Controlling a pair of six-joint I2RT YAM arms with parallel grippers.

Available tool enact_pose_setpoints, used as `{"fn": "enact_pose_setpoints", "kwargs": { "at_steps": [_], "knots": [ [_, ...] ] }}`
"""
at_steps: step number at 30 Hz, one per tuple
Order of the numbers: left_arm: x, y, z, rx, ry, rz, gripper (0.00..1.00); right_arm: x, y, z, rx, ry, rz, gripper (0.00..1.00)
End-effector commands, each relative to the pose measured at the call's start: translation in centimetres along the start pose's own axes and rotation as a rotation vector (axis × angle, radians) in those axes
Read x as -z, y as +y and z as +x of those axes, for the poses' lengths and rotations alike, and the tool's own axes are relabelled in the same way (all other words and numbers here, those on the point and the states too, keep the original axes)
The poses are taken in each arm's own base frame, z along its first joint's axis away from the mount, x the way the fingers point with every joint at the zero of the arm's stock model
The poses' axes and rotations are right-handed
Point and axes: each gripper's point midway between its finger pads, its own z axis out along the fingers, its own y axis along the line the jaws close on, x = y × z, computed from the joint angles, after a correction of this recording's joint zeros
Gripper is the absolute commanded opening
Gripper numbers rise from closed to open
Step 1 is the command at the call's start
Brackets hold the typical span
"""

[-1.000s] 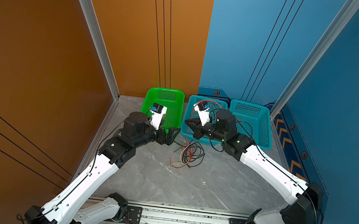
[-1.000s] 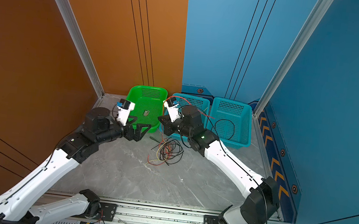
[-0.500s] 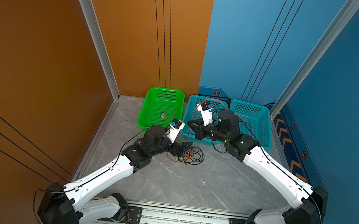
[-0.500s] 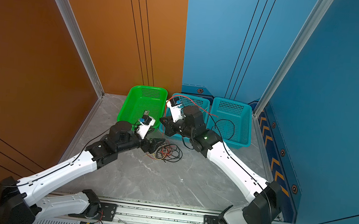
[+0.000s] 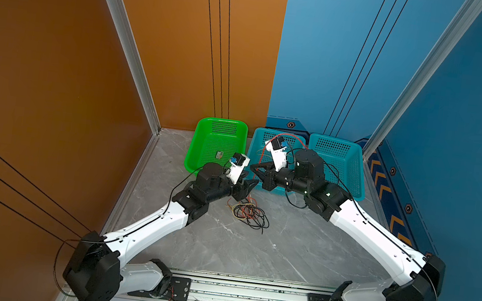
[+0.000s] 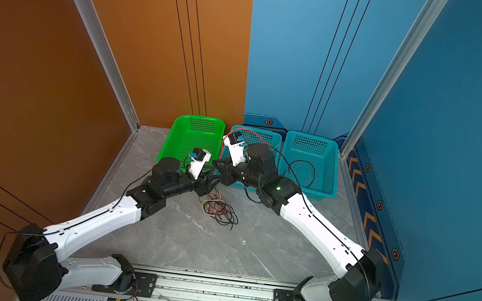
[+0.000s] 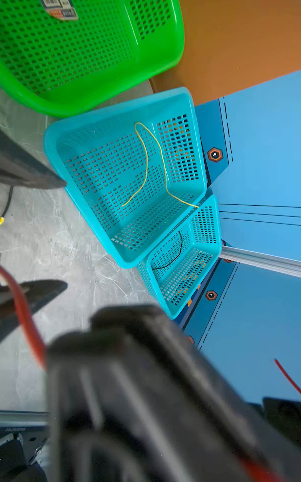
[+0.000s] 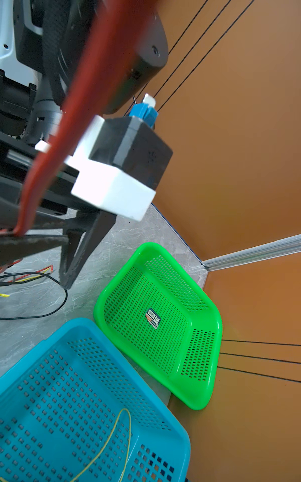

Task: Untangle and sort cables by color
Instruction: Untie the cable.

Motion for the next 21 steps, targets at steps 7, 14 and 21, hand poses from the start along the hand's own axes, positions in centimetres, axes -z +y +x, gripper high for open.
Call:
{"fn": "enact_pose_setpoints", "kwargs": {
  "at_steps": [7, 14, 21],
  "knots": [
    [0.2, -0.4, 0.0, 0.021, -0.023, 0.064, 0.0, 1.5, 0.3, -0.1, -0.009, -0.032, -0.005, 0.0],
    [0.8, 0.8, -0.2, 0.063, -0.029, 0.054, 0.0, 2.5, -3.2, 1.8, -0.034, -0.022, 0.102, 0.4],
    [1.7, 1.5, -1.1, 0.082, -0.043, 0.049, 0.0, 4.6, -7.5, 9.3, -0.079, 0.078, 0.196, 0.74]
  ]
}}
